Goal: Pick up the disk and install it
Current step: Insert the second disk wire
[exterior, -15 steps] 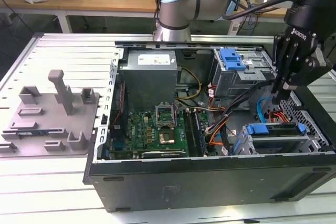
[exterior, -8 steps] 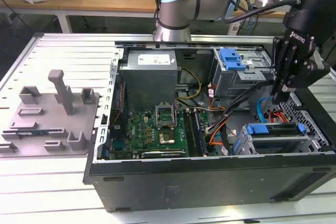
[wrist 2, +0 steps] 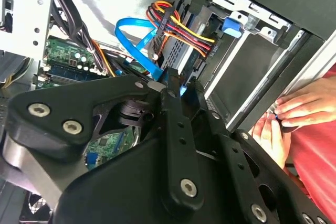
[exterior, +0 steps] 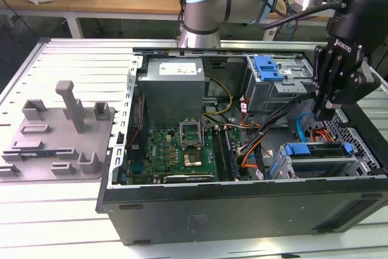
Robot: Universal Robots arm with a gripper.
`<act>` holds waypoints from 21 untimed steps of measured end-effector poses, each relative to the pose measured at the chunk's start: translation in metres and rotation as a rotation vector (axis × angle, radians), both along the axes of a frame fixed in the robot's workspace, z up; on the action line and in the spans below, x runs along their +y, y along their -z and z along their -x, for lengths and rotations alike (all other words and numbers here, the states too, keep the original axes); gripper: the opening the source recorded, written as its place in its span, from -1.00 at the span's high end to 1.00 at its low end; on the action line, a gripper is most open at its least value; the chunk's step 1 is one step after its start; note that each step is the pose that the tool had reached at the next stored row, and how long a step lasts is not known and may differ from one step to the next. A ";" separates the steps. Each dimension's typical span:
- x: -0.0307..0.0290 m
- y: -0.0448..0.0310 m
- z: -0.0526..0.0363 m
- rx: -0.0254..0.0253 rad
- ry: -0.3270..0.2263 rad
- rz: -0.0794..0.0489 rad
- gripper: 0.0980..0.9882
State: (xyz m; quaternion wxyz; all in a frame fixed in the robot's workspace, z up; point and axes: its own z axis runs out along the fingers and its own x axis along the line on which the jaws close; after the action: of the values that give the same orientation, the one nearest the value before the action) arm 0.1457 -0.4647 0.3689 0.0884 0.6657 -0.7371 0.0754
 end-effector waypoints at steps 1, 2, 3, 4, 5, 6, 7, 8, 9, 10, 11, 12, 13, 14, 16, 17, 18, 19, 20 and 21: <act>0.0000 0.0003 0.0000 0.0000 0.000 0.001 0.61; 0.0001 0.0005 0.0000 0.0000 0.000 0.002 0.61; 0.0003 0.0010 0.0000 -0.0001 0.000 0.003 0.65; 0.0003 0.0012 0.0000 0.0000 0.000 0.003 0.80; 0.0004 0.0013 0.0000 0.0000 0.000 0.004 0.80; 0.0005 0.0015 0.0000 0.0000 0.000 0.004 0.86; 0.0005 0.0016 0.0000 -0.0001 0.000 0.004 0.86; 0.0005 0.0016 0.0000 0.0000 0.000 0.004 0.86; 0.0005 0.0017 0.0000 0.0000 0.000 0.004 0.86; -0.0003 0.0020 0.0000 0.0000 0.000 0.003 0.86; -0.0025 0.0019 -0.0001 0.0000 0.000 0.002 0.86; -0.0042 0.0018 -0.0001 0.0000 0.000 0.001 0.86; -0.0066 0.0018 -0.0001 0.0000 0.000 -0.002 0.86; -0.0088 0.0017 0.0000 0.0000 0.000 -0.005 0.86; -0.0136 0.0017 0.0000 -0.0001 0.000 -0.018 0.86; -0.0158 0.0016 0.0000 -0.0003 0.000 -0.028 0.86; -0.0176 0.0016 0.0000 -0.0008 0.000 -0.039 0.86; -0.0219 0.0016 0.0000 -0.0029 0.000 -0.069 0.86; -0.0256 0.0017 0.0000 -0.0056 0.000 -0.095 0.86; -0.0284 0.0016 0.0000 -0.0076 0.000 -0.112 0.86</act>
State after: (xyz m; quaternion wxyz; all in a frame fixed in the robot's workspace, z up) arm 0.1457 -0.4931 0.3673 0.0483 0.6692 -0.7406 0.0366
